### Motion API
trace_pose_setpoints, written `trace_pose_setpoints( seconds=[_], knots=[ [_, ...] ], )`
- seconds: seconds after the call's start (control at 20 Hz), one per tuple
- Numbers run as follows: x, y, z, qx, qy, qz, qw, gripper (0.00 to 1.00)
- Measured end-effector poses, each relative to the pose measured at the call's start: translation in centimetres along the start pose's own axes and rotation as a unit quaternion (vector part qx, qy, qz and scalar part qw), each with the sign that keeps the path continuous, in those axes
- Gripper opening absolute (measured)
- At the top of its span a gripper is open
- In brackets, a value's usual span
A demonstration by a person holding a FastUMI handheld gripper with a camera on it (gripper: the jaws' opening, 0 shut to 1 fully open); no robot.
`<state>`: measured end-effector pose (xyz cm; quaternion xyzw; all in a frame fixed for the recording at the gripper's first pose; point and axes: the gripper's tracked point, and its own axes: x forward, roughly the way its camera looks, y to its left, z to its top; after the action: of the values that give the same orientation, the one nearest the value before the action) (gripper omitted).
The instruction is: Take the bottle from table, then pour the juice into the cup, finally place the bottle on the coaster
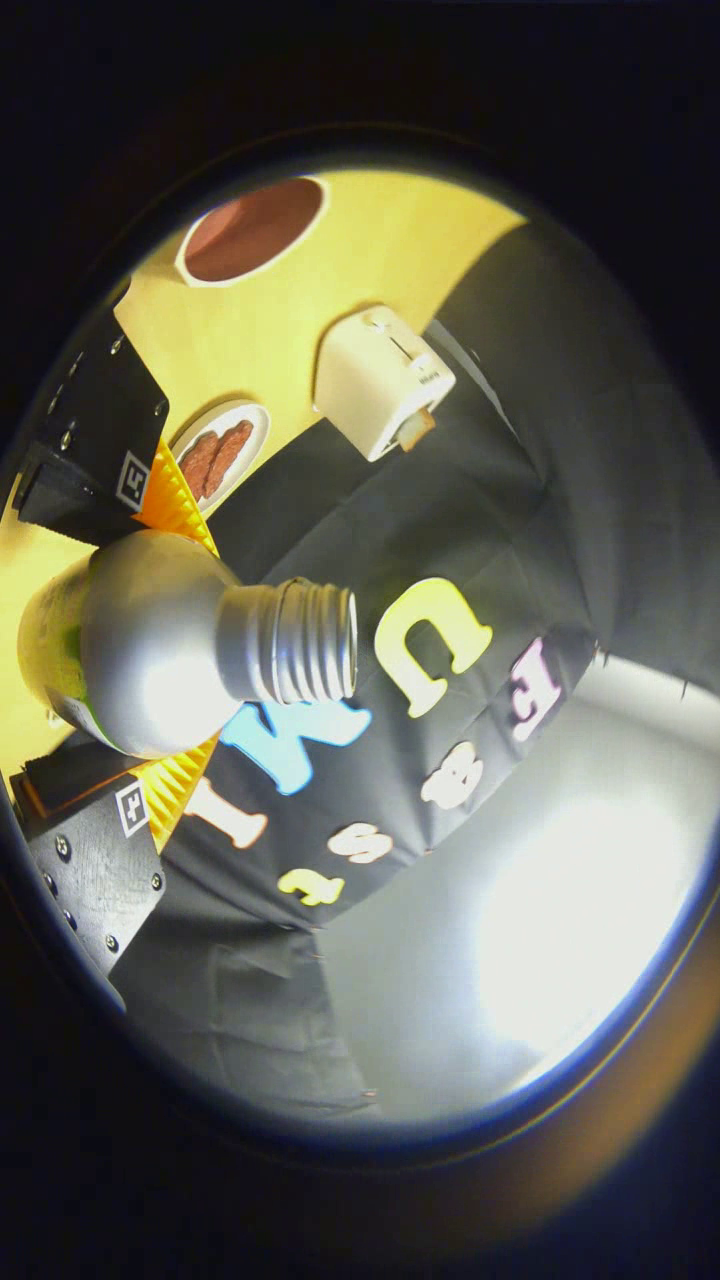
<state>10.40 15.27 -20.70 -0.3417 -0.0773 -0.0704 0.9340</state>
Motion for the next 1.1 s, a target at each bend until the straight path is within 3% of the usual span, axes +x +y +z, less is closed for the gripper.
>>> trace_pose_setpoints(
  seconds=[0.2, 0.45, 0.55, 0.9, 1.1],
  knots=[
    [0.8, 1.7, -1.8, 0.130, 0.062, 0.066, 0.987, 0.82],
    [1.4, 3.6, -2.7, 0.280, 0.124, 0.147, 0.941, 0.82],
    [2.2, 3.4, -2.6, 0.293, 0.133, 0.158, 0.933, 0.82],
    [2.7, 3.3, -0.1, 0.292, 0.099, 0.166, 0.937, 0.82],
    [3.5, 4.4, 0.2, 0.319, 0.102, 0.173, 0.926, 0.82]
  ],
)
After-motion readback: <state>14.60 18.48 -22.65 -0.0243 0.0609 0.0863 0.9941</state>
